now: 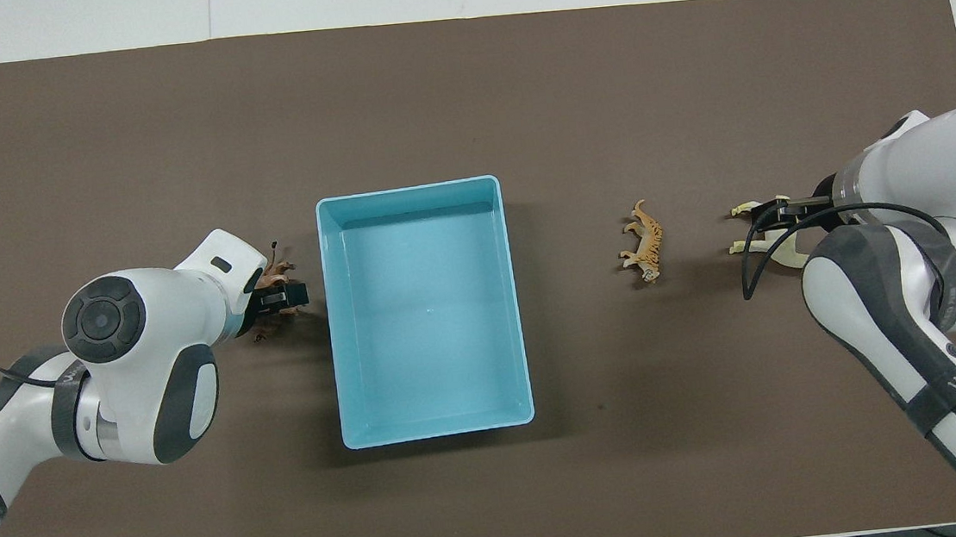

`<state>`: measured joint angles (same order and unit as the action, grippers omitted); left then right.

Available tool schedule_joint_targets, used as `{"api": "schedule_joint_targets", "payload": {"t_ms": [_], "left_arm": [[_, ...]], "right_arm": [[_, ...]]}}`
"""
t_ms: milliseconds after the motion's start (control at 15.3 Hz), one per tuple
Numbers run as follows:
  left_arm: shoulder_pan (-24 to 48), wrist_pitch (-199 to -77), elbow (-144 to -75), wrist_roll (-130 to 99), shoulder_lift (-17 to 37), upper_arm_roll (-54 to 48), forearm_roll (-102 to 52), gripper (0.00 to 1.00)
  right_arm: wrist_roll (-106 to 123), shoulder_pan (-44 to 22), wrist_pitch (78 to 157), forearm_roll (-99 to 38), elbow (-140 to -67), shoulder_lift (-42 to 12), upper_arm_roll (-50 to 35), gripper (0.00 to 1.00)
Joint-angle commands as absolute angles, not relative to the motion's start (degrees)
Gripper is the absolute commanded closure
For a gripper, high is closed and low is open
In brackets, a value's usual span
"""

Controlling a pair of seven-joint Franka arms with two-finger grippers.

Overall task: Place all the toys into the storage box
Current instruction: 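Grasp the brown horse with the left gripper while the right gripper grasps the cream horse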

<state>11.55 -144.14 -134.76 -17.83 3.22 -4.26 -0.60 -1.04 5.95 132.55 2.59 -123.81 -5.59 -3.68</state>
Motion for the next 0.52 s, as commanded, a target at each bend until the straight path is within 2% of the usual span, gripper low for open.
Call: {"api": "schedule_joint_targets", "payload": {"t_ms": [0,457], "left_arm": [[12.04,-145.37,-135.97,-17.49,3.08,-3.78,-1.23,0.0],[12.13,-149.06,-136.76,-17.49,5.98,-3.78,-1.23,0.0]], "right_arm": [[1.41,7.21,137.44,2.64,-125.94,-6.5,-4.13,0.0],[1.32,6.42,140.97,2.64,-127.27,-8.44,-4.13,0.0]]}}
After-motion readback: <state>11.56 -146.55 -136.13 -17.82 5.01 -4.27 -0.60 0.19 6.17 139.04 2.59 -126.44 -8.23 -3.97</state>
